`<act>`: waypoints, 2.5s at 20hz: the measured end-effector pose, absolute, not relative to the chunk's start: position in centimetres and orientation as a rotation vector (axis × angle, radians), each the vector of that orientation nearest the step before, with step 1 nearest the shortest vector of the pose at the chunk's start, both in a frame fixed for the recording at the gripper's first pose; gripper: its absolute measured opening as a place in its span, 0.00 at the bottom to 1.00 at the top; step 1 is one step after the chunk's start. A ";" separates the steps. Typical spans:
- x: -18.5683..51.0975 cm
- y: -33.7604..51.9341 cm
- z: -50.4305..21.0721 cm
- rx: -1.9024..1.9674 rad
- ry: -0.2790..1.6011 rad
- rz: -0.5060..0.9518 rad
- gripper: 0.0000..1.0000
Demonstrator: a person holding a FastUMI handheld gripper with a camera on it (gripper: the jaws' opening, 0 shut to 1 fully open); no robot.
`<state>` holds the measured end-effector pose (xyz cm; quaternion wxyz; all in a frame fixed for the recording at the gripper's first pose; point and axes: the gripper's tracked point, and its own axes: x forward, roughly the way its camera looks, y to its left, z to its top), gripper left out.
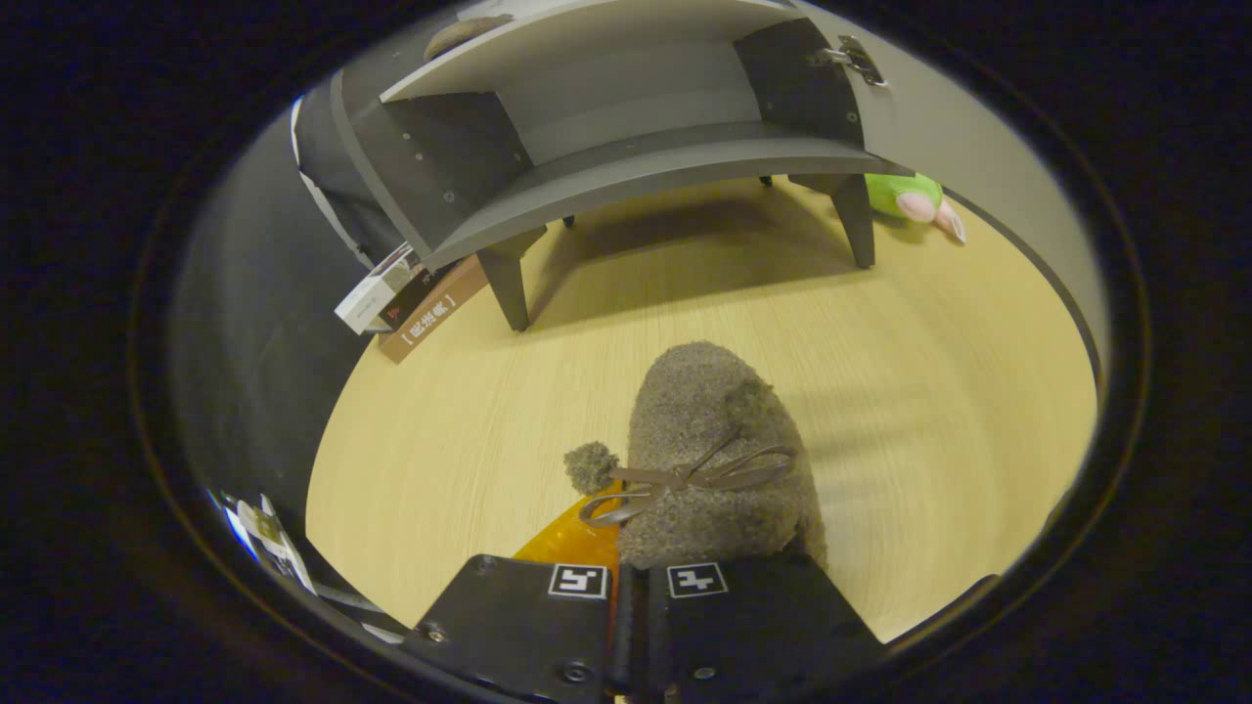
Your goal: Open the shoe cabinet door, grab the shoes and put them into the shoe cabinet, then close the shoe cabinet door.
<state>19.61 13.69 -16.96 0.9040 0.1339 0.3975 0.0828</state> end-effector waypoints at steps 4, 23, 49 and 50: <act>19.1 14.0 -13.6 0.237 0.779 0.240 0.06; 29.2 11.3 19.5 0.119 0.287 0.236 0.06; 41.2 9.8 20.3 0.087 0.500 0.100 0.39; 40.9 9.8 20.6 0.088 0.494 0.097 0.45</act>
